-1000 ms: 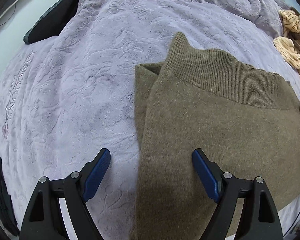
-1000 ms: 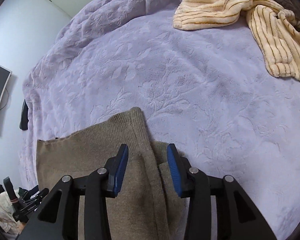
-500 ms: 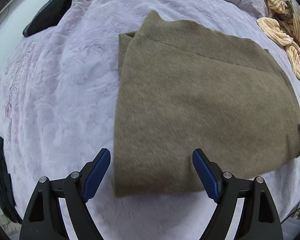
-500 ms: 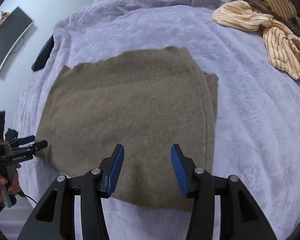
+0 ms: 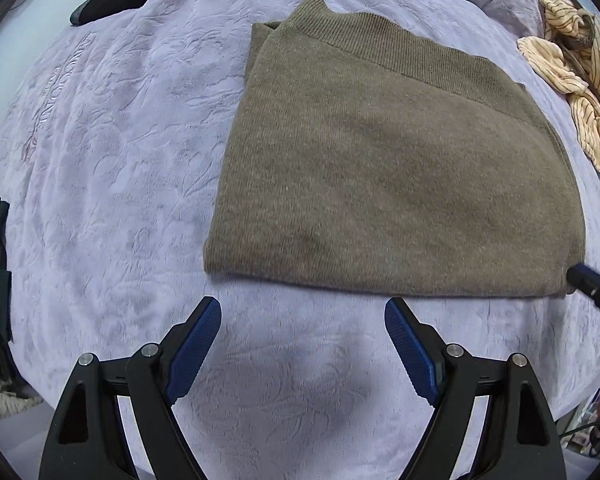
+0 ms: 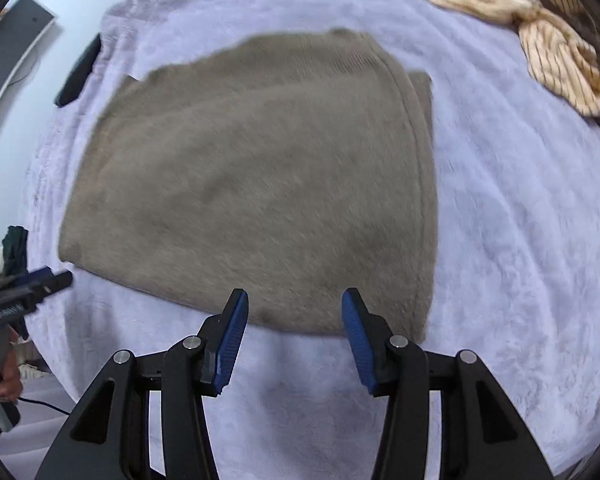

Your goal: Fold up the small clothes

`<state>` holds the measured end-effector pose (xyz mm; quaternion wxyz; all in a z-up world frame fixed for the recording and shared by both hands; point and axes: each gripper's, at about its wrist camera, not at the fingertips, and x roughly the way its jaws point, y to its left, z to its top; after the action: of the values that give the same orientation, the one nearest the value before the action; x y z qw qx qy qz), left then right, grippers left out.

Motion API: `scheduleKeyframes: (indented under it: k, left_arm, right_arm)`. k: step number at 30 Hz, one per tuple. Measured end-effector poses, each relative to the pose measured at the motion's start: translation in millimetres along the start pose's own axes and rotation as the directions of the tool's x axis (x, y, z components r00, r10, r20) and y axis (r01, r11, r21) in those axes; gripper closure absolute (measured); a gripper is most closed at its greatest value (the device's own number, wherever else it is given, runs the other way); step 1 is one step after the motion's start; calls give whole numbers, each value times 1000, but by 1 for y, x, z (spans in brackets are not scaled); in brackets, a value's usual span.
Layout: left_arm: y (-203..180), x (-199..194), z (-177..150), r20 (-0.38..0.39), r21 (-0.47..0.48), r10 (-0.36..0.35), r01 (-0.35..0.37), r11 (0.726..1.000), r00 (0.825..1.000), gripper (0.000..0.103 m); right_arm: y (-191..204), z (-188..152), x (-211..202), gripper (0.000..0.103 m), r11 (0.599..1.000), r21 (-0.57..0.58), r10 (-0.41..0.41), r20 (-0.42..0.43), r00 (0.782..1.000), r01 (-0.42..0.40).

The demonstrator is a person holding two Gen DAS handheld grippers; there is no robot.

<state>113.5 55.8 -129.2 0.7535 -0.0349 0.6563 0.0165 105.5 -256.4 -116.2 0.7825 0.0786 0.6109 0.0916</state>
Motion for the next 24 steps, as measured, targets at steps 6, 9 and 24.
scheduleKeyframes:
  k: [6,9,24]
  left_arm:
    - [4,1,-13,-1,-3,-13,13,1000,1000,18]
    - [7,5,-14,-4,5,-23,23,1000,1000,18]
    - [75,24,17,-16,18,-232,232,973,973,18]
  right_arm:
    - [57,28,10,76,987,-81,138,20,990,-136]
    - [82,36,43,76,984,-91,153,-15,988,-154]
    - [93,-1,93,76,997,53,55,-123,991,-49]
